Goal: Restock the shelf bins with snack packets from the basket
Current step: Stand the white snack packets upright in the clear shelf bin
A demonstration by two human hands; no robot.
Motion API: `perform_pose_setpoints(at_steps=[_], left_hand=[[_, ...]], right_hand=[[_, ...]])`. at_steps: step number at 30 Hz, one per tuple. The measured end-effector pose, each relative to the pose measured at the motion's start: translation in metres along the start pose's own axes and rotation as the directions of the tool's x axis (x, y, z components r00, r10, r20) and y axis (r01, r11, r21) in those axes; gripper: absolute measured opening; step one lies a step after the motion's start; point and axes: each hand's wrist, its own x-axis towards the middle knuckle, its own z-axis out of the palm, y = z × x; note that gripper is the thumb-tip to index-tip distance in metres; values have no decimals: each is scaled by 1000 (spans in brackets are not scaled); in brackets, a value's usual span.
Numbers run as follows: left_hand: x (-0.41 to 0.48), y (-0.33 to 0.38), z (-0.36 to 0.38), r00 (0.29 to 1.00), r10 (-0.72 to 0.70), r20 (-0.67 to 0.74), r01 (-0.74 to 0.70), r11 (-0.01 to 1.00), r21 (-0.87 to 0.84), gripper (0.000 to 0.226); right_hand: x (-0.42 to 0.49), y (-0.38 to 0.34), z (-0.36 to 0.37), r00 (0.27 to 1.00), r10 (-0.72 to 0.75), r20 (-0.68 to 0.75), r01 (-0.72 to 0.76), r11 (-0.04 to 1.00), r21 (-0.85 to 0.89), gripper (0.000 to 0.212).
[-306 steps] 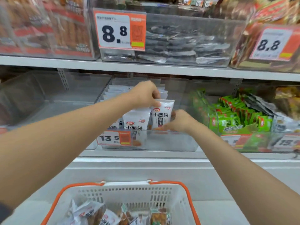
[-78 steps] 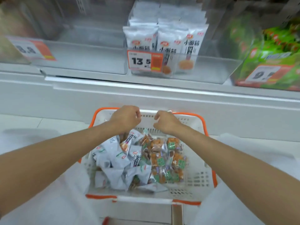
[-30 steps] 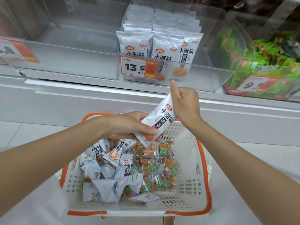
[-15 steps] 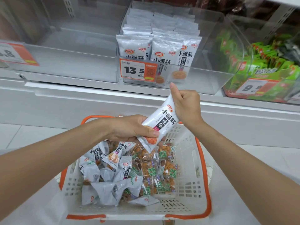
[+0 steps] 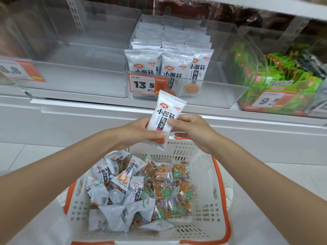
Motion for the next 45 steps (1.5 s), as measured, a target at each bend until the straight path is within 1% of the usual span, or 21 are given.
perform_pose_setpoints(at_steps=[2,4,6,9,11,13,15,16,18,19,21,22,25,30,32,36,39,41,43,44,45], left_hand=[[3,9,-1,988,51,-145,-43,998,56,38],[6,20,-2,963,133,-233,-115,989,91,26],[9,29,0,941,206,-267,-182,977,112,19],[16,53,9,900,349,-260,-287,926,247,13],[20,83,15,868,457,-193,-392,870,298,12],[23,120,19,818,553,-157,-462,796,392,16],[30,154,16,777,615,-134,-465,704,536,16],[35,167,14,766,634,-108,-456,654,604,17],[51,181,11,776,626,-78,-425,610,668,18],[60,185,9,783,615,-87,-412,620,668,21],[77,188,4,786,600,-145,-384,660,646,42],[85,189,0,784,597,-169,-366,666,650,43],[101,193,-11,786,588,-190,-284,617,734,10],[114,197,-19,809,553,-198,-138,507,851,13],[116,198,-21,826,526,-205,-113,510,853,13],[118,196,-23,829,522,-199,-134,531,836,9],[115,192,-22,825,533,-187,-155,532,833,12],[113,188,-20,789,575,-217,-174,548,818,13],[108,184,-16,732,631,-257,-182,544,819,14],[104,181,-13,694,668,-268,-171,515,840,14],[98,176,-8,651,711,-265,-159,470,868,15]], right_hand=[[-4,-4,-7,998,-49,-39,48,998,-28,19],[-9,-9,-16,993,-104,-50,102,994,-44,19],[-15,-17,-25,986,-158,-48,154,986,-68,21],[-25,-35,-45,953,-287,-100,276,955,-112,14],[-33,-54,-61,867,-468,-173,427,875,-230,15],[-37,-77,-76,738,-626,-253,534,770,-350,20],[-37,-94,-90,644,-701,-306,582,709,-398,22],[-33,-99,-97,623,-714,-320,584,696,-417,22],[-18,-101,-106,631,-700,-335,562,709,-426,21],[-7,-99,-110,649,-681,-340,543,727,-421,20],[15,-93,-115,704,-626,-334,487,769,-415,17],[27,-89,-116,741,-590,-320,449,790,-417,14],[56,-82,-116,853,-457,-254,300,825,-479,5],[72,-96,-109,964,-186,-189,49,826,-562,20],[71,-103,-106,981,-85,-174,-30,821,-569,23],[68,-108,-105,988,-12,-153,-81,804,-588,20],[65,-107,-107,984,-36,-175,-75,807,-585,20],[62,-106,-109,970,-94,-226,-59,806,-589,23],[57,-101,-109,923,-213,-321,-8,821,-571,26],[54,-97,-105,871,-298,-390,45,839,-543,35],[48,-93,-99,791,-403,-460,129,845,-518,39]])
